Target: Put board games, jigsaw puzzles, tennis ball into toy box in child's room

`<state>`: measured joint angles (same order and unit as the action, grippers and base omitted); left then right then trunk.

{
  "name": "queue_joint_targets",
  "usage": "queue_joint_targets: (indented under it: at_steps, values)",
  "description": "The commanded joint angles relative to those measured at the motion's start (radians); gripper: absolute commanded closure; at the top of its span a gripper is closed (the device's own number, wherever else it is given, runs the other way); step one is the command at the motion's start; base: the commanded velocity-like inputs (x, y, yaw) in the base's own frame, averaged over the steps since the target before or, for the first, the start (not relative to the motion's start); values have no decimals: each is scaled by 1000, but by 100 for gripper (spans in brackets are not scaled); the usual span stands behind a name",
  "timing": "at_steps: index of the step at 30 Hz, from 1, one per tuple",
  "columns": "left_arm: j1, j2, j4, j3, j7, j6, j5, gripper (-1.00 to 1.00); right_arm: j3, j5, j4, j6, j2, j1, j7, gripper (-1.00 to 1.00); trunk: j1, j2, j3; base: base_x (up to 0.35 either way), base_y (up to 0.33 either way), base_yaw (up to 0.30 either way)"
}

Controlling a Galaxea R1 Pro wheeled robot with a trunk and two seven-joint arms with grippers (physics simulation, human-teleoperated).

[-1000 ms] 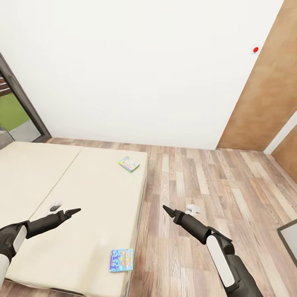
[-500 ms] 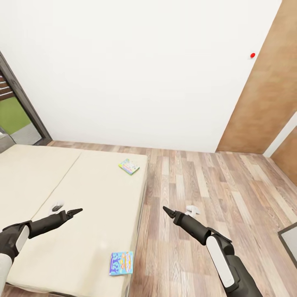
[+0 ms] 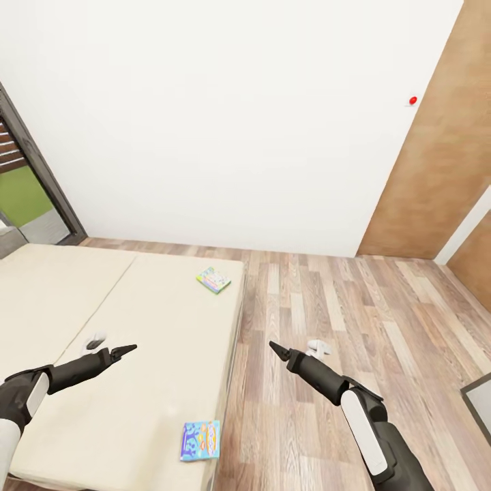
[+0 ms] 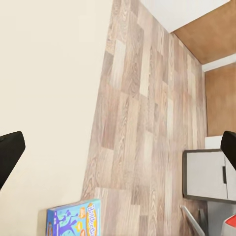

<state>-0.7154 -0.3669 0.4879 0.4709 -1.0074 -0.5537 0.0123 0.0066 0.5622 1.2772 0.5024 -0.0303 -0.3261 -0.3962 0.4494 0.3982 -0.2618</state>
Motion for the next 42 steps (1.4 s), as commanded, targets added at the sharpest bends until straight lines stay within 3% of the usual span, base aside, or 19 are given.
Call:
queue_joint_targets:
  at_steps: [1, 17, 42]
  values:
    - [-1, 0, 0, 3, -3, -9, 1, -100, -1, 6, 1, 7, 0, -1, 0, -100, 1, 2, 0, 0, 0, 0]
    - [-1, -1, 0, 3, -8, -7, 1, -100, -1, 6, 1, 6, 0, -1, 0, -100, 1, 2, 26, 0, 0, 14]
    - [-1, -1, 0, 3, -13, -6, 1, -100, -1, 6, 4, 5, 0, -1, -1, -100, 1, 2, 68, 0, 0, 99]
